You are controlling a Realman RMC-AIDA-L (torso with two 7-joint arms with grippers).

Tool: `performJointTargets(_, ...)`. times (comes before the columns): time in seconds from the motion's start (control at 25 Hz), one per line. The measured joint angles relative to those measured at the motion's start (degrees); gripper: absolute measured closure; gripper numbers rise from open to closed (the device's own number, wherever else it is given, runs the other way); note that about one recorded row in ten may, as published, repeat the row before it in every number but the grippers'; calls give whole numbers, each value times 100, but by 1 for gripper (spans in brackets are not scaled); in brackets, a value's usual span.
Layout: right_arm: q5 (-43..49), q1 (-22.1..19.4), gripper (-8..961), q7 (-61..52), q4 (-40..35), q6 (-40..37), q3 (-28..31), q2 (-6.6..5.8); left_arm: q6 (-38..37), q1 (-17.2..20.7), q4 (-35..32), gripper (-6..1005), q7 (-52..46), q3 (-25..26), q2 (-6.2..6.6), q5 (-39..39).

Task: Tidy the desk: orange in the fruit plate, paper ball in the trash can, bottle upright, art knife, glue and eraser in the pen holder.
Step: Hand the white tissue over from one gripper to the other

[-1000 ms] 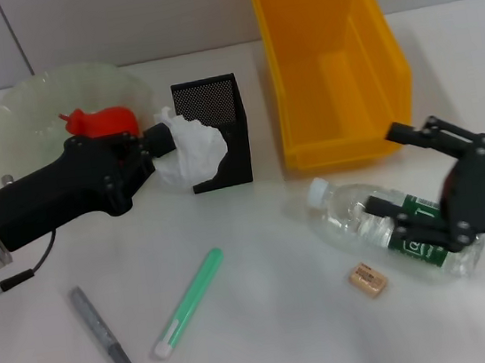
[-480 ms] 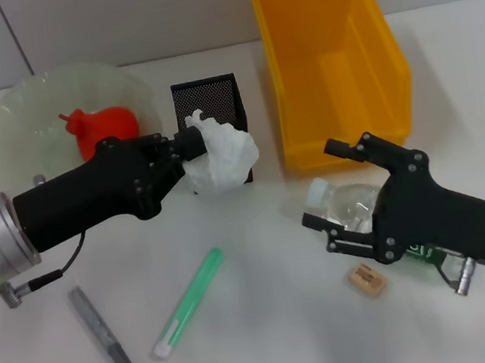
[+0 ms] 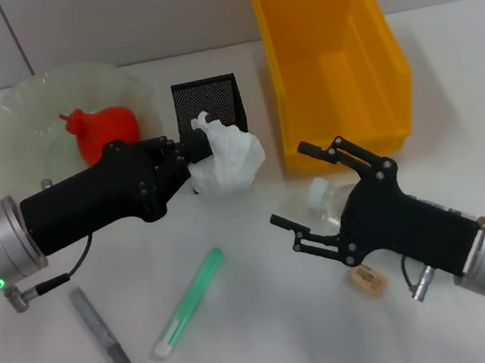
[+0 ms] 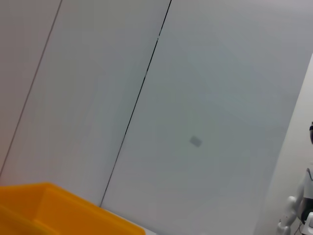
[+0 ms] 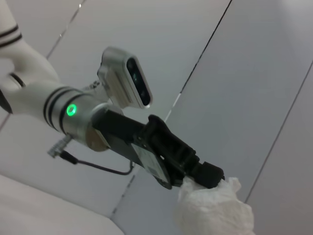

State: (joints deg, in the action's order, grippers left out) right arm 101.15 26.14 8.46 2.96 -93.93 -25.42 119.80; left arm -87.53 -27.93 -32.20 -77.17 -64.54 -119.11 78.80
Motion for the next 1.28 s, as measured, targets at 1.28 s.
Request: performJointTargets(1.28,12,441,178,1076,777,390,507,9,17,-20,99,939,9,-242,-7,-132)
